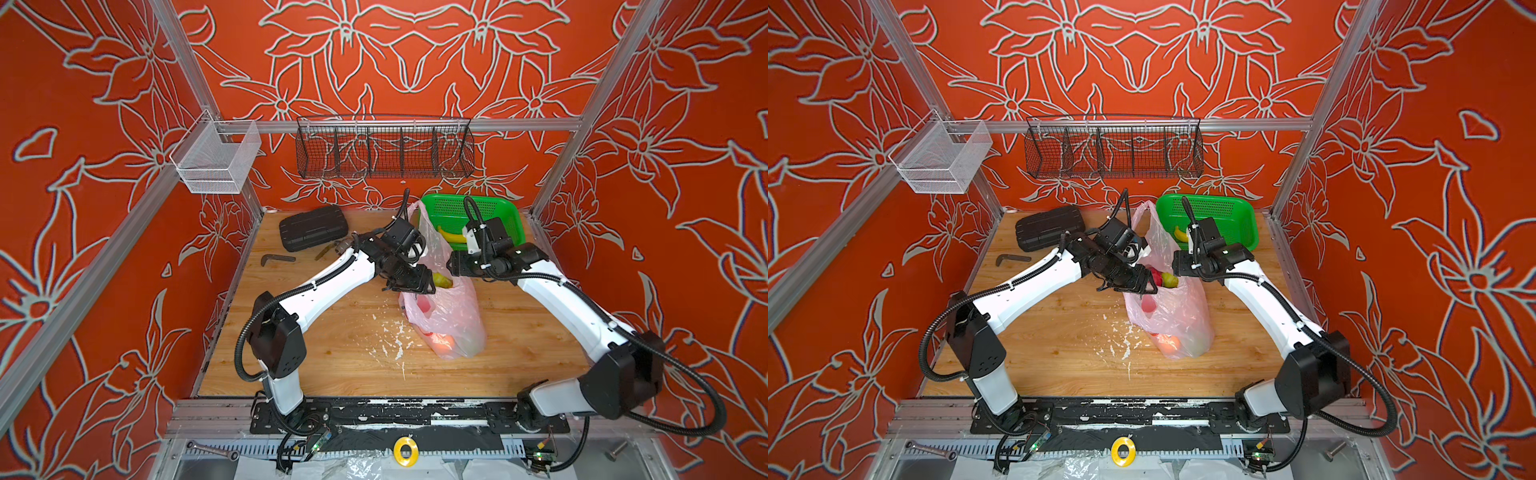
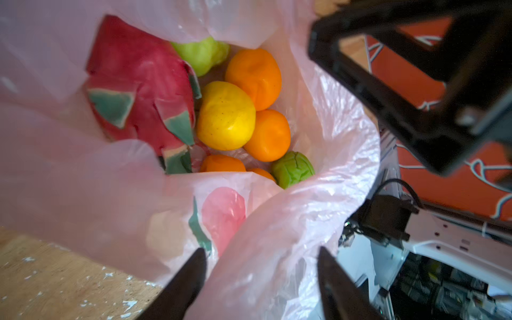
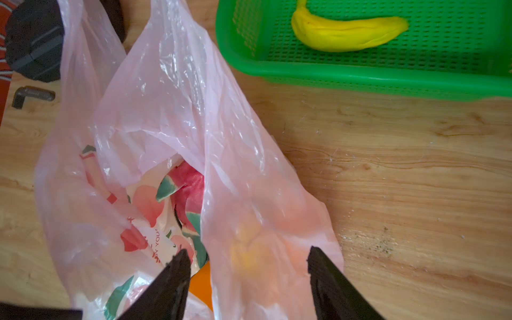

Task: Untie the knot of the plastic bag and take out the fruit
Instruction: Open the plastic bag at the center of the table.

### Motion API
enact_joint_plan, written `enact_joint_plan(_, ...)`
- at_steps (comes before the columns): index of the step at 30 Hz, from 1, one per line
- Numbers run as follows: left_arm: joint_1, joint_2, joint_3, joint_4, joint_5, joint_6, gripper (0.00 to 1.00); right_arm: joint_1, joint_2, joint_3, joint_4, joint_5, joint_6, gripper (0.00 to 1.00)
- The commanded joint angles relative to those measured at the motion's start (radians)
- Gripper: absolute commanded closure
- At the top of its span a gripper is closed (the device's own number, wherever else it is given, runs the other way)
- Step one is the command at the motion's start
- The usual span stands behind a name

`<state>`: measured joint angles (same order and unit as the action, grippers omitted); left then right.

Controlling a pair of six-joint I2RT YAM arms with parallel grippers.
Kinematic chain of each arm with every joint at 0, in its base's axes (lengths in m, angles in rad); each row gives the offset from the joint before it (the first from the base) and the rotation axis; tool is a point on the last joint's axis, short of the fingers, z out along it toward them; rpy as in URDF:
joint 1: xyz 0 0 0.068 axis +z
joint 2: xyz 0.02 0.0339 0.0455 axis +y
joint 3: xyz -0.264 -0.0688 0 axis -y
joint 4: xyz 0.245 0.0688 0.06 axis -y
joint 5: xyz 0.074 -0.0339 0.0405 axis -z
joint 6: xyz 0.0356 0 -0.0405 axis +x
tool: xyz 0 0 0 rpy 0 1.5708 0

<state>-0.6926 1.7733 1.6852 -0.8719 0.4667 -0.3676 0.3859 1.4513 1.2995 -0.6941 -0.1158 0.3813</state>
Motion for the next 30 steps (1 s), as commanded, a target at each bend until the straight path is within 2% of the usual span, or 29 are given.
enact_joint_plan(1, -0.075, -0.014, 0.021, 0.028, 0.116, 0.105, 0.59, -0.004, 0.080, 0.058, 0.032, -0.079, -0.012, 0.33)
enact_joint_plan(3, -0.114, -0.008, 0.032, 0.028, 0.126, 0.133, 0.73, -0.007, 0.134, 0.086, 0.037, -0.068, -0.007, 0.39)
enact_joint_plan(4, -0.132, -0.001, 0.030, 0.036, 0.128, 0.133, 0.80, -0.009, 0.154, 0.102, 0.032, -0.061, -0.009, 0.46)
enact_joint_plan(6, -0.169, 0.014, 0.011, 0.066, 0.106, 0.112, 0.86, -0.018, 0.193, 0.130, 0.030, -0.051, -0.010, 0.71)
enact_joint_plan(8, -0.209, 0.028, -0.018, 0.110, 0.077, 0.092, 0.87, -0.029, 0.207, 0.142, 0.042, -0.060, -0.003, 0.93)
enact_joint_plan(9, -0.236, 0.034, -0.037, 0.141, 0.056, 0.086, 0.88, -0.038, 0.211, 0.143, 0.056, -0.074, 0.006, 1.00)
enact_joint_plan(13, -0.316, 0.060, -0.164, 0.324, -0.012, 0.034, 0.89, -0.065, 0.214, 0.139, 0.081, -0.124, 0.031, 1.00)
enact_joint_plan(16, -0.390, 0.083, -0.271, 0.445, -0.135, 0.035, 0.87, -0.080, 0.213, 0.129, 0.097, -0.153, 0.033, 1.00)
enact_joint_plan(21, -0.455, 0.089, -0.421, 0.630, -0.207, 0.030, 0.71, -0.100, 0.234, 0.149, 0.082, -0.174, 0.022, 1.00)
enact_joint_plan(23, -0.466, 0.075, -0.442, 0.648, -0.217, 0.057, 0.56, -0.107, 0.240, 0.151, 0.080, -0.182, 0.018, 1.00)
enact_joint_plan(25, -0.480, 0.060, -0.441, 0.630, -0.253, 0.093, 0.46, -0.112, 0.242, 0.151, 0.082, -0.183, 0.013, 1.00)
enact_joint_plan(29, -0.482, -0.031, -0.508, 0.667, -0.297, 0.102, 0.15, -0.120, 0.238, 0.144, 0.088, -0.197, 0.010, 1.00)
enact_joint_plan(30, -0.482, -0.058, -0.521, 0.669, -0.317, 0.098, 0.11, -0.120, 0.235, 0.140, 0.090, -0.197, 0.008, 1.00)
